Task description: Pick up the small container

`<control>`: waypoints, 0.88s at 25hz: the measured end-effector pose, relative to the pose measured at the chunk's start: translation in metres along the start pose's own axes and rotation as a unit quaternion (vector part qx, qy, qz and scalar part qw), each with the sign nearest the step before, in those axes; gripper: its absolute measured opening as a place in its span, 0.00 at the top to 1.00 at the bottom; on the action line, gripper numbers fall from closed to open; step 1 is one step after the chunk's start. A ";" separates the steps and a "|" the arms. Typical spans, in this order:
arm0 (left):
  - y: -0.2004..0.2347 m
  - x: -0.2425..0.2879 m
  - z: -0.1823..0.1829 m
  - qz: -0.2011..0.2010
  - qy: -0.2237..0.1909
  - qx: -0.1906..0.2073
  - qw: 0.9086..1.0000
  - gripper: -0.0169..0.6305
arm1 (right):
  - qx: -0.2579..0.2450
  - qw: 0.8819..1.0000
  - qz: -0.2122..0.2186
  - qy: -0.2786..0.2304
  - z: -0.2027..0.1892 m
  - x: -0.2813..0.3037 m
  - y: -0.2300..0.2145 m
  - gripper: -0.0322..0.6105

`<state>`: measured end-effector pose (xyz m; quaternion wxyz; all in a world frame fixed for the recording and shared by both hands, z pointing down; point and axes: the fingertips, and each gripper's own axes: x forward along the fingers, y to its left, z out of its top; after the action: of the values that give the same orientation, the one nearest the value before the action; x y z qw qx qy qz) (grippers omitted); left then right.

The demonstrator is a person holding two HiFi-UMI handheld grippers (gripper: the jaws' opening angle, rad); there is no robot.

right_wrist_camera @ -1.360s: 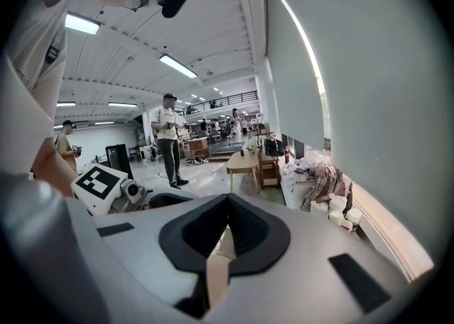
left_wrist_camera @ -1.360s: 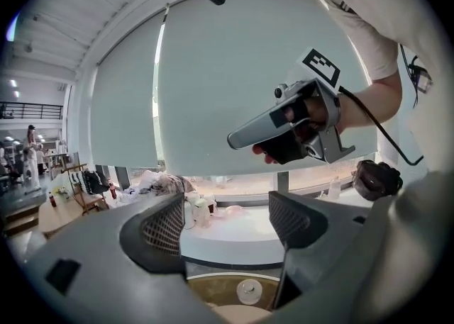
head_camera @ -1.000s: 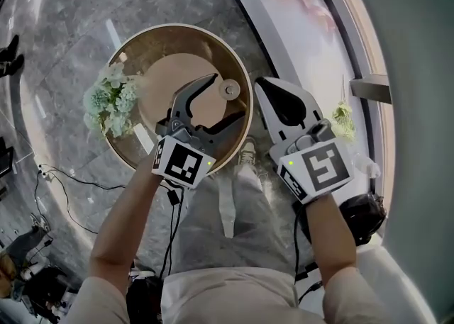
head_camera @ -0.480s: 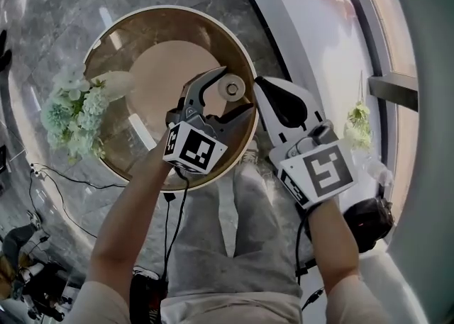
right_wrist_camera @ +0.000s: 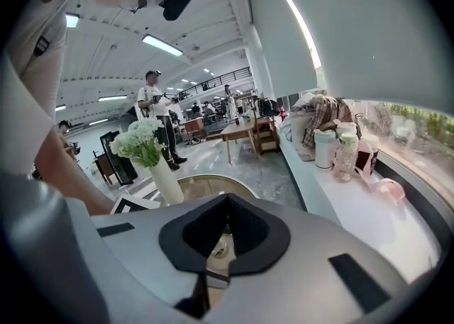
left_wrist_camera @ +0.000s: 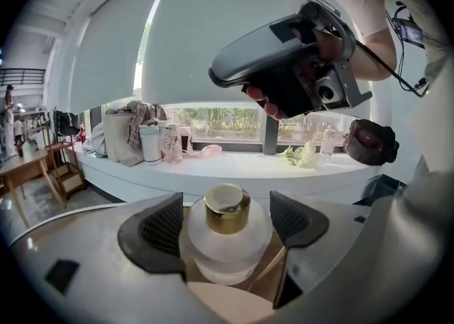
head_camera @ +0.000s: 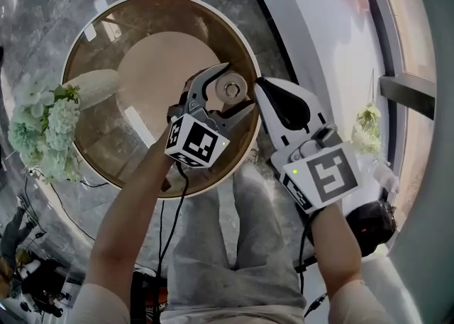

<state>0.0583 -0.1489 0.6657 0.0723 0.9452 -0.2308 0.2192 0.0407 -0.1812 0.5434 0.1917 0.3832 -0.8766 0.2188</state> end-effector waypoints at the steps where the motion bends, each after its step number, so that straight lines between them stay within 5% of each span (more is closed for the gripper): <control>1: 0.000 0.005 -0.003 -0.001 0.000 0.001 1.000 0.41 | 0.002 1.000 0.002 0.002 -0.004 0.002 -0.001 0.94; 22: 0.000 0.029 -0.026 -0.013 0.028 0.014 0.999 0.44 | 0.009 0.999 0.032 0.021 -0.058 0.029 0.002 0.94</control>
<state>0.0714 -0.1547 0.7021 0.0681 0.9424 -0.2137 0.2480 0.0301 -0.1664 0.6054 0.1996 0.3524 -0.8821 0.2405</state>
